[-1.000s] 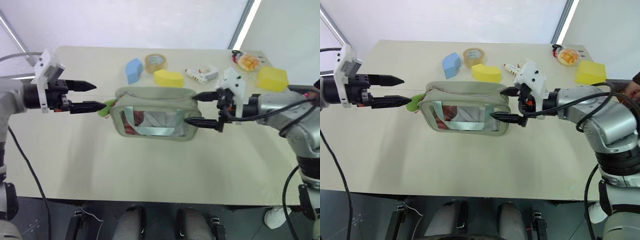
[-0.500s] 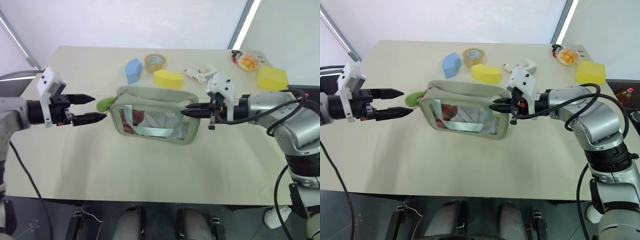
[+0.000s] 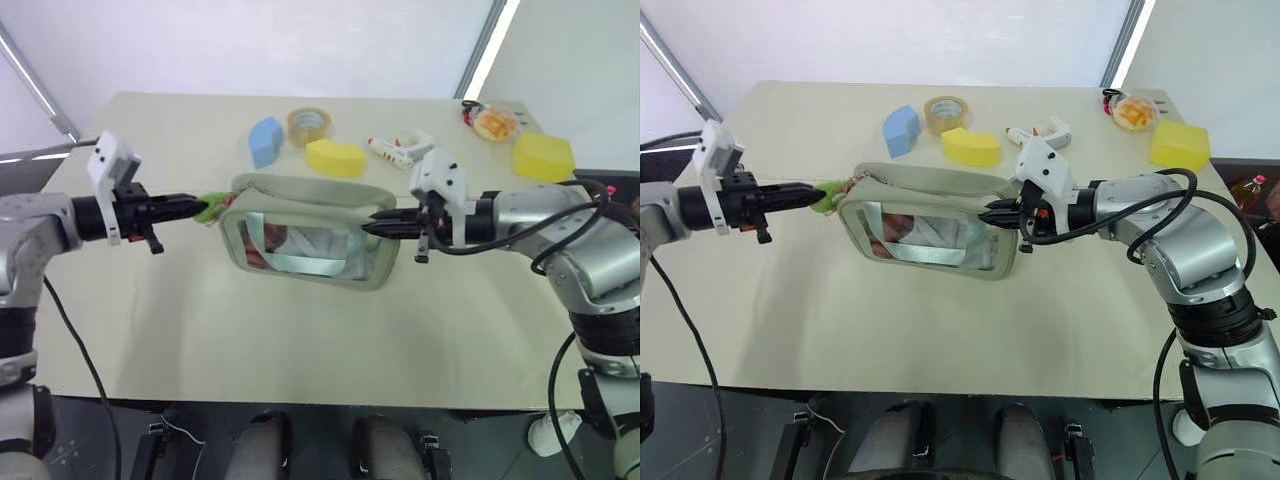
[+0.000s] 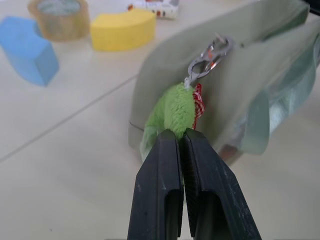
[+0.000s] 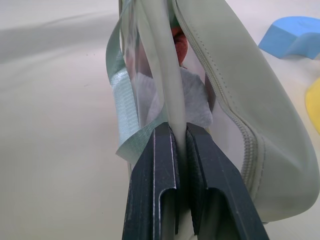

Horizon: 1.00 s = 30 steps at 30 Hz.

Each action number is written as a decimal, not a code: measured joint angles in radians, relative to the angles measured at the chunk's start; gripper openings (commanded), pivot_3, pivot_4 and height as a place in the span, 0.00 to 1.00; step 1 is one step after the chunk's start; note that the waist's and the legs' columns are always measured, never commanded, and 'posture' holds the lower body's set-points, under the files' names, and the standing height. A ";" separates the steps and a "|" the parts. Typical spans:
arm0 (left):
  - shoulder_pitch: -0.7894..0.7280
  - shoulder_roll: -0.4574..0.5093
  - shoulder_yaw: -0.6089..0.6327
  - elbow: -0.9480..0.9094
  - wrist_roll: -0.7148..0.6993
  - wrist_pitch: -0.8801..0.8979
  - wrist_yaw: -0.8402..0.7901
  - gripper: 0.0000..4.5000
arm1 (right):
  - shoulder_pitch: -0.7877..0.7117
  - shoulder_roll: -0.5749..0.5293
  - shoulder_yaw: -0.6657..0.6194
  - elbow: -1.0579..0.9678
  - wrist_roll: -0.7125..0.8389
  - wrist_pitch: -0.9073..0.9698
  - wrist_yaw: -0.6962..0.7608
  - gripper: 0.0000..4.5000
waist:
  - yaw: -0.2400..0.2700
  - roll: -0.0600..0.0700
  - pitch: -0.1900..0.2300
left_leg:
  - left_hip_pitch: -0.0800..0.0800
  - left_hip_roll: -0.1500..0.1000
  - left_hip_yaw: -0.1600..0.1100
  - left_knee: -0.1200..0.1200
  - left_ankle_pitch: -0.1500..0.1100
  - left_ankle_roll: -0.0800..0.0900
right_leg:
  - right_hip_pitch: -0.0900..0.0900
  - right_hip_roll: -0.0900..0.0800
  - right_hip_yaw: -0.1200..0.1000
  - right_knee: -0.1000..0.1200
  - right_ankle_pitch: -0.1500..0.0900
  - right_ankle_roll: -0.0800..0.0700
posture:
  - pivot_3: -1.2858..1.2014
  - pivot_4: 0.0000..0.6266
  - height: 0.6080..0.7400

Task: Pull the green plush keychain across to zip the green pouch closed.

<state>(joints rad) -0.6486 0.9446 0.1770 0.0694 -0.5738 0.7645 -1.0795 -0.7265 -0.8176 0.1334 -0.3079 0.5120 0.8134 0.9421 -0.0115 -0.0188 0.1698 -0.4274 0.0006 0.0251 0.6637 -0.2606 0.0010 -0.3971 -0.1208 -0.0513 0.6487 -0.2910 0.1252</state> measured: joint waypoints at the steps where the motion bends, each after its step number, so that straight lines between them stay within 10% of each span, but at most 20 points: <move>1: -0.020 -0.004 0.005 0.009 -0.006 0.008 0.002 0.01 | 0.002 0.000 0.000 0.000 -0.001 -0.002 0.000 0.00 | 0.000 0.000 0.000 | 0.000 0.000 0.000 0.000 0.000 0.000 | 0.000 0.000 0.000 0.000 0.000 0.000 | 0.52 0.24 1.00; 24: -0.188 -0.215 -0.212 -0.090 0.009 -0.038 -0.058 0.01 | 0.009 0.015 0.002 0.003 -0.059 -0.033 -0.013 0.00 | -0.003 0.000 0.000 | 0.000 0.000 0.000 0.001 0.001 -0.001 | 0.000 0.001 0.000 0.000 0.000 0.000 | 0.52 0.24 1.00; 30: -0.189 -0.208 -0.233 -0.079 0.057 -0.079 -0.071 0.53 | 0.009 0.015 0.001 0.000 -0.058 -0.021 -0.023 0.00 | -0.002 0.000 0.000 | 0.001 0.000 0.000 0.001 0.000 -0.001 | 0.001 0.000 0.000 0.000 0.000 0.000 | 0.52 0.24 1.00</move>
<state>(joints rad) -0.8371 0.7364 -0.0558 -0.0099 -0.5171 0.6851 -1.1502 -0.7171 -0.8023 0.1342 -0.3079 0.4536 0.7920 0.9195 -0.0133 -0.0190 0.1695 -0.4268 0.0002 0.0248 0.6646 -0.2602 0.0002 -0.3962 -0.1203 -0.0511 0.6484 -0.2910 0.1252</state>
